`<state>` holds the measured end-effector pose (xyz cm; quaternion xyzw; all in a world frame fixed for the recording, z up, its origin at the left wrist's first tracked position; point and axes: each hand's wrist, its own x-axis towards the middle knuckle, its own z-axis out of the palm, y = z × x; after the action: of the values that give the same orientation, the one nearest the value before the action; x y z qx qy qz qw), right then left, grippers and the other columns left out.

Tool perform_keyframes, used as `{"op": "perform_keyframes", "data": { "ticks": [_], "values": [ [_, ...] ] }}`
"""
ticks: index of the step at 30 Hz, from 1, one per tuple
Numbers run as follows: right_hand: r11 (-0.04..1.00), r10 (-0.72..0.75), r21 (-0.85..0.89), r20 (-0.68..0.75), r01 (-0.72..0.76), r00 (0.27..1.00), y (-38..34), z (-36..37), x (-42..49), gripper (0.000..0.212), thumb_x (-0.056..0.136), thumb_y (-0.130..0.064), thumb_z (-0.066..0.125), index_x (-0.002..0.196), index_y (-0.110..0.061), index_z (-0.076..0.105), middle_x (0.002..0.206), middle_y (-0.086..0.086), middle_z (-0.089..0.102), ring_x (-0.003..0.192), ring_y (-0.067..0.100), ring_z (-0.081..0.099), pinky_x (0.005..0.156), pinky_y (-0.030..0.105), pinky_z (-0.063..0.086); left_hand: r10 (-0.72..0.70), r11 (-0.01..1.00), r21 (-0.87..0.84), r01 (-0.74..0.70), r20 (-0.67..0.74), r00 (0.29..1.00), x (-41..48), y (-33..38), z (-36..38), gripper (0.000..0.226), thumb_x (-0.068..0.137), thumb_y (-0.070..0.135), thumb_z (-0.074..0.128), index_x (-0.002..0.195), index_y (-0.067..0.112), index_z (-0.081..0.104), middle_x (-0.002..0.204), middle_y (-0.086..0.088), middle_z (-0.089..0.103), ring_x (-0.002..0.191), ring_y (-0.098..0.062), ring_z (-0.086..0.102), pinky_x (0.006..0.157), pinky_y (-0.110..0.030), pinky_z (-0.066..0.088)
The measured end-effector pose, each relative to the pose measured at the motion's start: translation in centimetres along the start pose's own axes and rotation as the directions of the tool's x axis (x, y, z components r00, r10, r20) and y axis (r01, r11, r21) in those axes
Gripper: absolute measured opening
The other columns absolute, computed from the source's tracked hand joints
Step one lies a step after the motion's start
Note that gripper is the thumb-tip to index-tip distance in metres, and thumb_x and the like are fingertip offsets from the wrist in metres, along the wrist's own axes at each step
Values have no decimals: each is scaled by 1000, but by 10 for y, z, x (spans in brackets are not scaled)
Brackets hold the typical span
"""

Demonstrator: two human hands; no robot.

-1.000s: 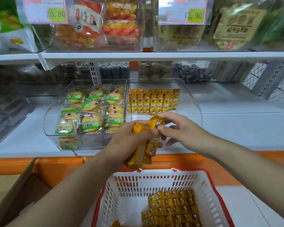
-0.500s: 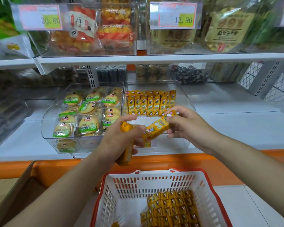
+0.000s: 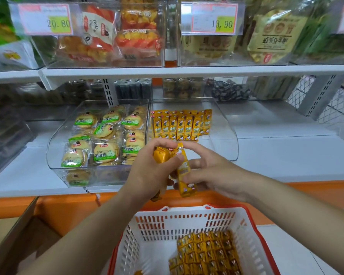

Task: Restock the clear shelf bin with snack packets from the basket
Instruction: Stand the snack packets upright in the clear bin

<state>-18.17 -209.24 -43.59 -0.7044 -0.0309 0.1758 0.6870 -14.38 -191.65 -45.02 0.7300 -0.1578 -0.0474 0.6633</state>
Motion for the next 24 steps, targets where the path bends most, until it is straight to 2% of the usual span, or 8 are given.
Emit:
{"op": "perform_keyframes", "data": {
  "ticks": [3, 6, 8, 11, 15, 18, 20, 24],
  "values": [
    [997, -7, -79, -9, 6, 1000, -1, -3, 3, 73, 79, -8, 75, 135, -46, 48, 98, 18, 69, 77, 14, 67, 65, 25, 50, -28, 999, -22, 28, 5, 1000, 2, -1, -1, 20, 90, 18, 76, 105, 23, 64, 68, 10, 71, 55, -12, 67, 48, -28, 56],
    [996, -23, -92, -43, 19, 999, -3, -12, 1, 61, 81, -3, 76, 130, -33, 54, 87, 0, 70, 76, 14, 67, 65, 24, 49, -89, 993, -72, 92, 44, 995, 5, 1, -7, 15, 94, 14, 70, 107, 21, 64, 72, 3, 72, 61, -14, 69, 51, -30, 56],
    [995, -41, -96, -103, 31, 994, -5, -15, 0, 57, 77, -2, 79, 123, -25, 55, 102, 7, 68, 83, 22, 68, 72, 33, 51, -136, 984, -105, 142, 60, 989, 6, 3, -11, 17, 95, 9, 65, 108, 19, 66, 89, -1, 74, 67, -17, 70, 56, -34, 57],
    [996, -69, -78, -226, 52, 972, -8, -23, 1, 50, 80, 5, 75, 120, -12, 52, 107, 16, 62, 79, 27, 70, 65, 33, 56, -186, 975, -109, 196, 94, 978, 10, 3, -19, 30, 94, 1, 59, 116, 21, 64, 114, -6, 70, 80, -23, 73, 68, -38, 61],
    [978, -148, -190, -331, 88, 932, -18, -42, 4, 34, 82, -2, 74, 106, -14, 53, 105, 28, 62, 77, 28, 69, 73, 42, 61, -164, 985, -38, 169, 113, 980, 11, 3, -28, 42, 92, 3, 70, 124, 28, 59, 113, -2, 73, 99, -27, 74, 85, -48, 62],
    [900, -292, -420, -384, 116, 876, -28, -62, 13, 32, 77, -2, 76, 89, -18, 51, 92, 23, 68, 73, 22, 65, 74, 46, 55, -133, 989, -54, 137, 79, 988, 12, 6, -32, 46, 89, 8, 73, 128, 28, 57, 103, 3, 77, 98, -19, 75, 70, -41, 65],
    [825, -387, -550, -385, 129, 838, -34, -76, 21, 38, 69, -6, 78, 89, -21, 48, 84, 8, 67, 68, 19, 60, 71, 45, 52, -115, 991, -56, 118, 63, 991, 12, 7, -34, 48, 87, 9, 75, 128, 26, 57, 99, 5, 78, 94, -16, 76, 62, -35, 63],
    [606, -475, -795, -330, 31, 816, -40, -111, 50, 41, 64, -18, 80, 89, -37, 54, 88, -4, 66, 63, 10, 56, 67, 35, 50, -73, 997, -22, 73, 30, 997, 15, 7, -35, 45, 85, 9, 78, 123, 23, 60, 97, 5, 79, 90, -16, 77, 63, -32, 63]
  ]
}}
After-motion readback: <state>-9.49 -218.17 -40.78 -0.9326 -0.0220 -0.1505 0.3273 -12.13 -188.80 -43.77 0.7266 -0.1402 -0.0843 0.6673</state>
